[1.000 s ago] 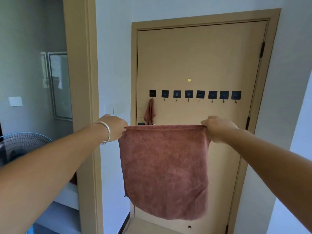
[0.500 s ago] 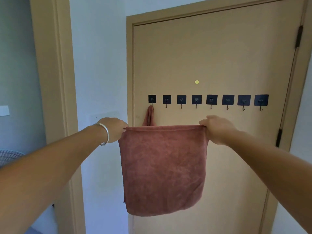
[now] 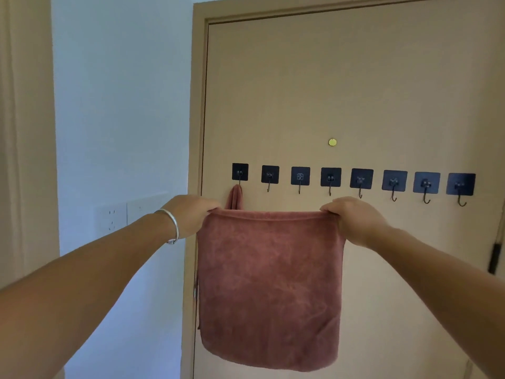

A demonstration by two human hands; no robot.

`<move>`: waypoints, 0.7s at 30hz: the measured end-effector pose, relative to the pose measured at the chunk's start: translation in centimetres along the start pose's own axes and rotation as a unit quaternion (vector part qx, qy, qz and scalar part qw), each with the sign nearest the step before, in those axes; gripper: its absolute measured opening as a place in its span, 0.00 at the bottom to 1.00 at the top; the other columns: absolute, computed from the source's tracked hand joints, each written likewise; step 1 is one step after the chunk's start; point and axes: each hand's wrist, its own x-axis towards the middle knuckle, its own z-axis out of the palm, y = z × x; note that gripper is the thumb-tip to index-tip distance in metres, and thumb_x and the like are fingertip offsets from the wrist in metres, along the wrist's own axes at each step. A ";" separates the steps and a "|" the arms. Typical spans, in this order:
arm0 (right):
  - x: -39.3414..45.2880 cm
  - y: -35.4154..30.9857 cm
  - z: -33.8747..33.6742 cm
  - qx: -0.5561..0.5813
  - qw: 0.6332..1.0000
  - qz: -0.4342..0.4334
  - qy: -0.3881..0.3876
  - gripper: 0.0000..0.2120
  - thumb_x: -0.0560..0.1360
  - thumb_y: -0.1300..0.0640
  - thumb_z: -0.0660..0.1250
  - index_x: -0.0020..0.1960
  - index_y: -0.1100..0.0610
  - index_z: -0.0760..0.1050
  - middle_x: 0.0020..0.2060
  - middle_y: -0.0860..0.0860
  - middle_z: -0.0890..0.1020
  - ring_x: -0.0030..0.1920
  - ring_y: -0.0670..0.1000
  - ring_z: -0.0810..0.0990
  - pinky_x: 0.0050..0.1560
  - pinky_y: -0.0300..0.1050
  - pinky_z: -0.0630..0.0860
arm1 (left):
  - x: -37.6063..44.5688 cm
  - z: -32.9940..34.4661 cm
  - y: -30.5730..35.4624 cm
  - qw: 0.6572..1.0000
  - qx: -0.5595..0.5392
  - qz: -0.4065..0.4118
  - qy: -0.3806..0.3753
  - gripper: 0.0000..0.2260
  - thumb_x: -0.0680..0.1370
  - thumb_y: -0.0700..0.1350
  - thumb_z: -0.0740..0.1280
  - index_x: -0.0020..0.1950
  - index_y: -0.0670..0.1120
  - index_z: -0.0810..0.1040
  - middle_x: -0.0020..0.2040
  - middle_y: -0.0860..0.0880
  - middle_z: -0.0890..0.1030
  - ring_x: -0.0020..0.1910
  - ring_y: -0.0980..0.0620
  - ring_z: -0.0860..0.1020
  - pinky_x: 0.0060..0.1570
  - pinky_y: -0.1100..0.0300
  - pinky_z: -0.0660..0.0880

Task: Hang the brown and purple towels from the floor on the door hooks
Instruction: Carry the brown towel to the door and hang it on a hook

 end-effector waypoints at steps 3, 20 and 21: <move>3.7 -0.3 1.3 0.013 0.999 0.005 0.042 0.22 0.76 0.68 0.56 0.55 0.47 0.80 0.49 0.46 0.82 0.52 0.52 0.77 0.50 0.47 0.74 | 3.4 1.4 -2.2 0.998 -0.022 0.023 0.049 0.15 0.78 0.36 0.56 0.50 0.56 0.74 0.34 0.57 0.73 0.36 0.53 0.73 0.35 0.63 0.69; 15.3 -1.6 8.8 -0.211 0.975 -0.052 -0.041 0.22 0.80 0.56 0.61 0.71 0.41 0.65 0.58 0.50 0.73 0.56 0.54 0.71 0.53 0.47 0.69 | 18.7 10.9 -6.1 0.995 0.045 0.091 -0.003 0.17 0.79 0.62 0.54 0.50 0.52 0.76 0.51 0.51 0.78 0.48 0.51 0.77 0.44 0.58 0.72; 16.1 -1.6 9.0 -0.222 0.973 -0.047 -0.047 0.24 0.79 0.56 0.61 0.72 0.41 0.61 0.57 0.51 0.72 0.56 0.54 0.71 0.53 0.47 0.69 | 19.7 11.2 -6.0 0.993 0.060 0.095 0.032 0.19 0.77 0.67 0.54 0.44 0.54 0.73 0.43 0.53 0.78 0.41 0.53 0.76 0.38 0.61 0.70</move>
